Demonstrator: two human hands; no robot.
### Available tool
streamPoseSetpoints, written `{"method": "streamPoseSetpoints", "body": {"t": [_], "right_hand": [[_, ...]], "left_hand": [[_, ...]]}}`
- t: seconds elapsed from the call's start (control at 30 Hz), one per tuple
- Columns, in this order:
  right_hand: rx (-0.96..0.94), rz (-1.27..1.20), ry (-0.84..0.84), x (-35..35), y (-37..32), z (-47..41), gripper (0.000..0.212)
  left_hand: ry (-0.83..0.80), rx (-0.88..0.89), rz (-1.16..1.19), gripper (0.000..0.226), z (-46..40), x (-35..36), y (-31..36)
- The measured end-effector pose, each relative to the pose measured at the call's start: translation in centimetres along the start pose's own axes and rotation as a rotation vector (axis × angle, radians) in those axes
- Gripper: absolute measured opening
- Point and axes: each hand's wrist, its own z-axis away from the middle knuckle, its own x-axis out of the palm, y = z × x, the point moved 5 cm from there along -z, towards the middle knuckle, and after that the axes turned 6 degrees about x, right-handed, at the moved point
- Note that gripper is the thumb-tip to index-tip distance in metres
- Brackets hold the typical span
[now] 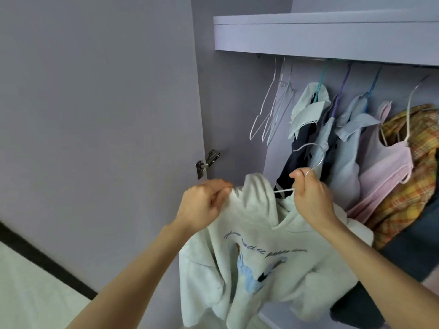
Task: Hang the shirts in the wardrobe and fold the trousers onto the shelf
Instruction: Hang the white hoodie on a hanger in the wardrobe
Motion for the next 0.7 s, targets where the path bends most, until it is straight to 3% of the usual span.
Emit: {"method": "streamPoseSetpoints", "body": {"t": [0.07,0.17,0.23,0.33,0.43,0.53,0.63,0.7], "right_hand": [[-0.001,-0.047,0.007,0.5,-0.4,0.3,0.026],[-0.076,-0.086,0.022,0.8,-2.1,0.7,0.023],[-0.132,-0.186,-0.016,1.0,-3.1,1.0,0.018],[-0.210,-0.410,-0.246,0.6,-3.1,1.1,0.013],[-0.283,-0.221,-0.365,0.4,-0.3,1.6,0.031],[-0.251,-0.064,-0.330,-0.2,3.6,2.0,0.030],[-0.241,-0.111,-0.116,-2.0,5.7,2.1,0.012],[-0.194,-0.194,-0.057,-2.9,6.7,2.3,0.014]], "left_hand": [[-0.122,-0.048,0.009,0.026,0.0,0.9,-0.6],[-0.274,-0.043,-0.248,0.042,-0.3,2.6,-0.9],[-0.192,-0.104,-0.218,0.033,-0.8,2.7,-1.4],[-0.056,-0.166,-0.151,0.043,-0.4,2.1,-2.3],[0.014,-0.207,-0.097,0.034,0.4,1.7,-3.1],[0.057,-0.234,-0.047,0.040,1.0,1.5,-3.4],[0.061,-0.227,-0.026,0.047,1.4,1.9,-3.1],[0.073,-0.255,0.025,0.050,1.3,1.8,-3.4]]}}
